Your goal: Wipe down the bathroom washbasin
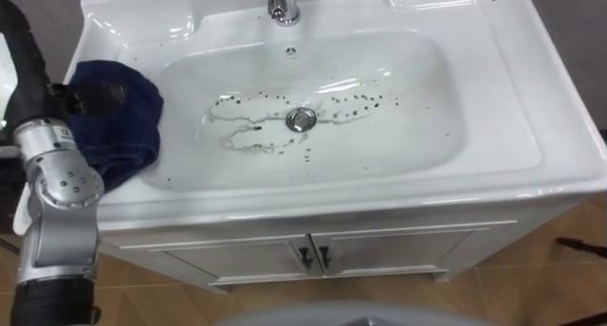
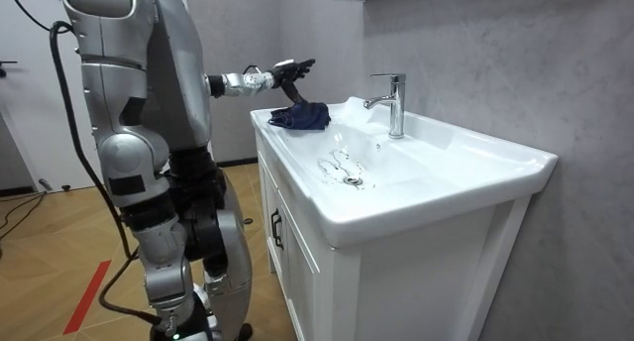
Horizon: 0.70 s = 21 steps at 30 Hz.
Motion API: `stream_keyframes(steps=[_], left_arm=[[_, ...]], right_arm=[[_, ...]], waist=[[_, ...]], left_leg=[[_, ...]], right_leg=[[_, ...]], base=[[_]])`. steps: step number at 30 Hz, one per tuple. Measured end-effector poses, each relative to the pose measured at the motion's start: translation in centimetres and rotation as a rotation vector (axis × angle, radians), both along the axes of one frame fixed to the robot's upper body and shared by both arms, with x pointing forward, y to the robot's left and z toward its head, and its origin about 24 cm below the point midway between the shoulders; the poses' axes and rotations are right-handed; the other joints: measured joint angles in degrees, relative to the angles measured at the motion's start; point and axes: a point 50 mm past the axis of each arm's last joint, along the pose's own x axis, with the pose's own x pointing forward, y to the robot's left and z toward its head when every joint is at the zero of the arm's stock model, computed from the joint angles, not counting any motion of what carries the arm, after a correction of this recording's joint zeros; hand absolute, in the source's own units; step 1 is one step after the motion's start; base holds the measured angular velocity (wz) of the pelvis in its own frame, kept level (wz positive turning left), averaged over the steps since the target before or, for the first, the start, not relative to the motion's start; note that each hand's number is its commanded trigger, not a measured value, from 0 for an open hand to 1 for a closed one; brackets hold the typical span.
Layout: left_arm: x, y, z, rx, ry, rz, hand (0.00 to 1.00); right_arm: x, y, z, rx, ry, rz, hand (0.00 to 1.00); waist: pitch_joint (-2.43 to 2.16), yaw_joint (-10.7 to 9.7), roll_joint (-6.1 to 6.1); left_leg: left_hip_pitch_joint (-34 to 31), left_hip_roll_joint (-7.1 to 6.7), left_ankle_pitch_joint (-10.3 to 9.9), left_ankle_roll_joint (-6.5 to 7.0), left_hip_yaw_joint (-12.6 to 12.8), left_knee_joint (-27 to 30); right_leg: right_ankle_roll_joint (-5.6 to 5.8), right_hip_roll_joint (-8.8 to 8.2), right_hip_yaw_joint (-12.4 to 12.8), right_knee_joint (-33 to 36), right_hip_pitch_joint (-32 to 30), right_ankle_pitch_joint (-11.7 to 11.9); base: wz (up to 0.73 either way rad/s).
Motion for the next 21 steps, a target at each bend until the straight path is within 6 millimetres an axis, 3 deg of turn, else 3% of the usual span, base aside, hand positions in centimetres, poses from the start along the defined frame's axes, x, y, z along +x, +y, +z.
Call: stream_keyframes(steps=[13, 21], left_arm=[[-1.6, -0.1, -5.6, -0.089, 0.283, 0.025, 0.00], [-2.0, -0.6, -6.3, -0.121, 0.317, 0.019, 0.00]], right_arm=[[0.3, 0.1, 0.0, -0.001, -0.007, -0.020, 0.00], [0.6, 0.1, 0.0, -0.003, -0.021, -0.043, 0.00]], waist=[[-0.39, 0.0, -0.05], [-0.49, 0.2, -0.37]], left_leg=[[-0.3, 0.09, 0.0, 0.02, 0.2, 0.1], [0.5, 0.07, 0.0, 0.02, 1.4, -0.2]], right_leg=[[-0.01, 0.06, 0.7, 0.3, -0.2, 0.0], [-0.25, -0.05, 1.6, 0.1, -0.2, -0.2]], base=[[0.00], [-0.07]])
